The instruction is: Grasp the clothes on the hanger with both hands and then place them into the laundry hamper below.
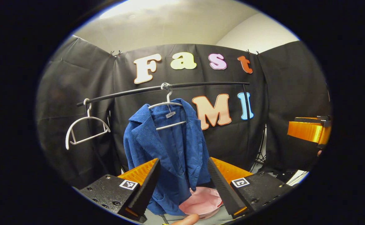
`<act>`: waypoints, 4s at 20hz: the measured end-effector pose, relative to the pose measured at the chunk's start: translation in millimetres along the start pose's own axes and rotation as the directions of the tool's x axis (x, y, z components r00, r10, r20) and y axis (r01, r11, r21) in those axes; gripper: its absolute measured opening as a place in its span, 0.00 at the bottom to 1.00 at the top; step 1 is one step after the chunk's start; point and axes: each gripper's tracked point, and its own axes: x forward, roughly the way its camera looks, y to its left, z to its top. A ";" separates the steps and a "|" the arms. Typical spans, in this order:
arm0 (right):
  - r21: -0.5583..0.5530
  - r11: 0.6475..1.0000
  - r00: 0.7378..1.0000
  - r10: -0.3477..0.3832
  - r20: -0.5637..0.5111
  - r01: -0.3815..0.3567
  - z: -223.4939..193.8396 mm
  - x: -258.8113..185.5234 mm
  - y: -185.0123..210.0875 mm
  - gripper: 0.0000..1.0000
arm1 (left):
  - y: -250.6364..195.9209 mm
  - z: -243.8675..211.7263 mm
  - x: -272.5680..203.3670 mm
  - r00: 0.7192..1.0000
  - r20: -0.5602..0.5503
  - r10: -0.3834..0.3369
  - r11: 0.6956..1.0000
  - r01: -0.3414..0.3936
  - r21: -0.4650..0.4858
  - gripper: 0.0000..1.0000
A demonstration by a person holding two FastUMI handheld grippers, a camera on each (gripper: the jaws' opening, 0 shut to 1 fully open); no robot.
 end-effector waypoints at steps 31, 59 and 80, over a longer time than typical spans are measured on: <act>-0.004 1.000 0.999 0.023 -0.031 -0.023 -8.9 10.0 1.8 0.98 | -4.2 -12.7 6.0 0.999 -0.034 -0.007 1.000 0.007 -0.005 0.93; 0.121 0.947 0.933 0.316 -0.170 -0.299 -84.1 267.6 52.6 0.98 | 82.3 -17.7 105.0 0.886 -0.028 0.462 0.886 -0.463 -0.029 0.97; 0.175 0.960 0.958 0.245 -0.152 -0.217 -89.8 386.7 71.8 0.03 | 122.8 -35.8 140.0 0.808 -0.164 0.566 0.813 -0.580 -0.050 0.08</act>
